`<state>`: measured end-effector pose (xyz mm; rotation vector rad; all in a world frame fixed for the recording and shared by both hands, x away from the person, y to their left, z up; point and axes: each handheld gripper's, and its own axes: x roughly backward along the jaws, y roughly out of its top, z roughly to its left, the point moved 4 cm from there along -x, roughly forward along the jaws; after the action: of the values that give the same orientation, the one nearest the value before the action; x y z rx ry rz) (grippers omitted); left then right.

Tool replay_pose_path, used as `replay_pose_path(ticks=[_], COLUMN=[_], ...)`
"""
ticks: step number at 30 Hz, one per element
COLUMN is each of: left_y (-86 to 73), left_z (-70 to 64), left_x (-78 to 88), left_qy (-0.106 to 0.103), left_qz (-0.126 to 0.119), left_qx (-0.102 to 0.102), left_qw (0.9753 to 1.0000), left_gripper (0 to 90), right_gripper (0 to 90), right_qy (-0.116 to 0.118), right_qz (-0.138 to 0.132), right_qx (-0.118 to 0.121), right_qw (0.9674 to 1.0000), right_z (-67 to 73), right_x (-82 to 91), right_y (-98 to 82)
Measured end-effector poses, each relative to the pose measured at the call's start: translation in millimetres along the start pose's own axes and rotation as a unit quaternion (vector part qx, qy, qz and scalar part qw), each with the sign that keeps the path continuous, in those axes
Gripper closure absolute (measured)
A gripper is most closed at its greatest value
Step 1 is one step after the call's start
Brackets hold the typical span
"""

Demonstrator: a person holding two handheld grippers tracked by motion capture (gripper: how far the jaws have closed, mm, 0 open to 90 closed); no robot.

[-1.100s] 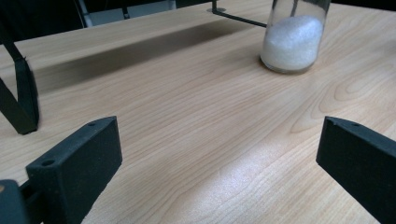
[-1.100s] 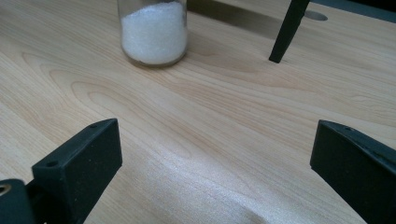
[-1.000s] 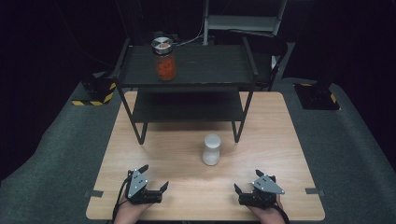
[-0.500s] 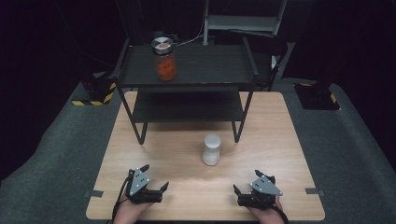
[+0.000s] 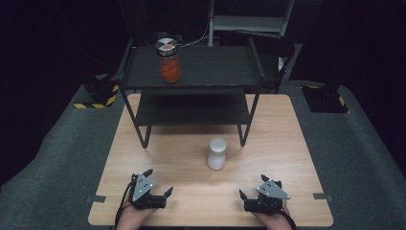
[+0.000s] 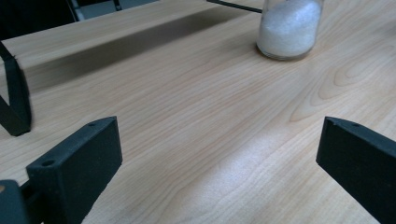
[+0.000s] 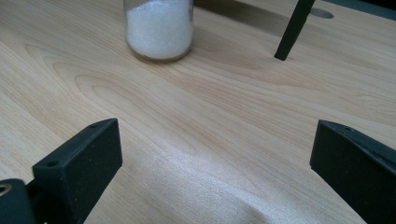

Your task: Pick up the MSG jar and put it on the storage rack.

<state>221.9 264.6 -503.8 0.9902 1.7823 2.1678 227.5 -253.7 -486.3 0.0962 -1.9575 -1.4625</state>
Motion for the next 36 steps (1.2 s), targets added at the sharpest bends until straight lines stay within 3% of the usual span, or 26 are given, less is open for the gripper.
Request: replay_pose_path(ticks=[8, 19, 25, 36], left_y=[1.3, 1.0, 0.3, 0.2], left_z=[-1.9, -1.6, -0.7, -1.0], left_x=[-0.7, -0.3, 0.3, 1.1], left_qy=[0.001, 0.000, -0.003, -0.007], left_qz=[0.004, 0.004, 0.002, 0.002], left_qx=[-0.010, -0.010, -0.007, -0.012], left_qw=[0.9999, 0.9999, 1.0000, 0.9999], left_gripper=[0.5, 0.6, 0.6, 0.6], right_gripper=[2.0, 2.0, 2.0, 2.1], right_qy=[-0.005, -0.005, 0.002, 0.019], right_qz=[-0.021, -0.056, -0.075, -0.083], right_qx=[-0.014, -0.021, -0.012, -0.008], right_qw=[0.9997, 0.9982, 0.9971, 0.9963], right_z=[0.5, 3.6, 5.7, 4.6], right_x=[8.2, 19.7, 20.3, 10.6], right_y=[-4.9, 7.1, 25.7, 49.5])
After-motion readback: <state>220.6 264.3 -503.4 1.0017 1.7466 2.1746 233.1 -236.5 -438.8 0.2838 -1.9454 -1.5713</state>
